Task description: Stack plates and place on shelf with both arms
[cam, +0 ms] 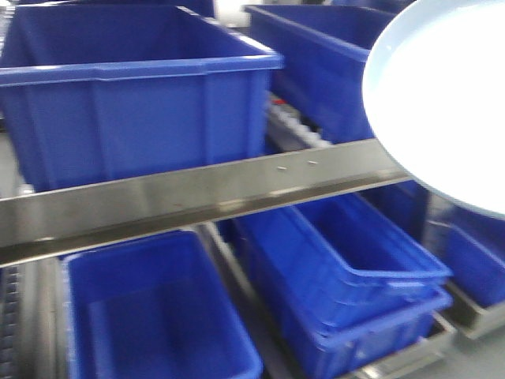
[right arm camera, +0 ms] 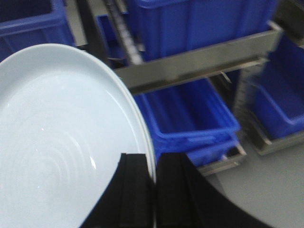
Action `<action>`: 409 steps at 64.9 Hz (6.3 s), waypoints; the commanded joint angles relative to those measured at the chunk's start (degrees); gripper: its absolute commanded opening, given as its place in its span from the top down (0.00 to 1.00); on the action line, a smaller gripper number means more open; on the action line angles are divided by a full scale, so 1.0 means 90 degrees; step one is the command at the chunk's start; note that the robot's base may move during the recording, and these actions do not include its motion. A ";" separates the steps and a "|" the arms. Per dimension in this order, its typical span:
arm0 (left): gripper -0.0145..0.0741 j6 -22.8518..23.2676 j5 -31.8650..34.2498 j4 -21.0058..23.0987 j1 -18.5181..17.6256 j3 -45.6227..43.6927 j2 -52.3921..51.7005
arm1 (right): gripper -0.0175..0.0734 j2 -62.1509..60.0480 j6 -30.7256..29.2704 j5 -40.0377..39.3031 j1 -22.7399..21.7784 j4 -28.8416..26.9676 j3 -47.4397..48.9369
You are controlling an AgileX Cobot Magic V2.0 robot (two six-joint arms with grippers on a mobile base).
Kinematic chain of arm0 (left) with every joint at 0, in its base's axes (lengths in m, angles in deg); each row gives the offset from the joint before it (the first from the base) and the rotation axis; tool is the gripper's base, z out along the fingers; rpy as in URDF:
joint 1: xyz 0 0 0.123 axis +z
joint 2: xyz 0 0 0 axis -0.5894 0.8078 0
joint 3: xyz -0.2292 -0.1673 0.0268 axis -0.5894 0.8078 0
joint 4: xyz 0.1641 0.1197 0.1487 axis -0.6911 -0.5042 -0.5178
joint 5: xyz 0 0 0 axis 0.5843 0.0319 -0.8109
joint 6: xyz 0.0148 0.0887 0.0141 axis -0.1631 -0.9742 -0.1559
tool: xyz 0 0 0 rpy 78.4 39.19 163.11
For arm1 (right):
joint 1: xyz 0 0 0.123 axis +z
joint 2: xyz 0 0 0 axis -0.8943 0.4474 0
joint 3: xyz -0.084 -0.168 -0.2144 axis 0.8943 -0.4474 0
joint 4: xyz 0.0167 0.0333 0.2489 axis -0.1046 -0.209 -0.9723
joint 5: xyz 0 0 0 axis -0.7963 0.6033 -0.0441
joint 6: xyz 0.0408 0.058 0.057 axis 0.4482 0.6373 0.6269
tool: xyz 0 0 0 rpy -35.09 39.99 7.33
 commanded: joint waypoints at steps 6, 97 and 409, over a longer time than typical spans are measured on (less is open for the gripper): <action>0.74 0.0063 0.0494 0.0000 0.0019 -0.0191 0.0025 | 0.78 -0.0003 -0.0013 -0.0613 -0.0044 0.0020 0.0209; 0.74 0.0063 0.0494 0.0000 0.0019 -0.0191 0.0025 | 0.78 -0.0003 -0.0013 -0.0613 -0.0044 0.0020 0.0209; 0.74 0.0063 0.0497 0.0000 0.0019 -0.0191 0.0025 | 0.78 -0.3602 0.0052 -0.1569 -0.0673 -0.0383 -0.3010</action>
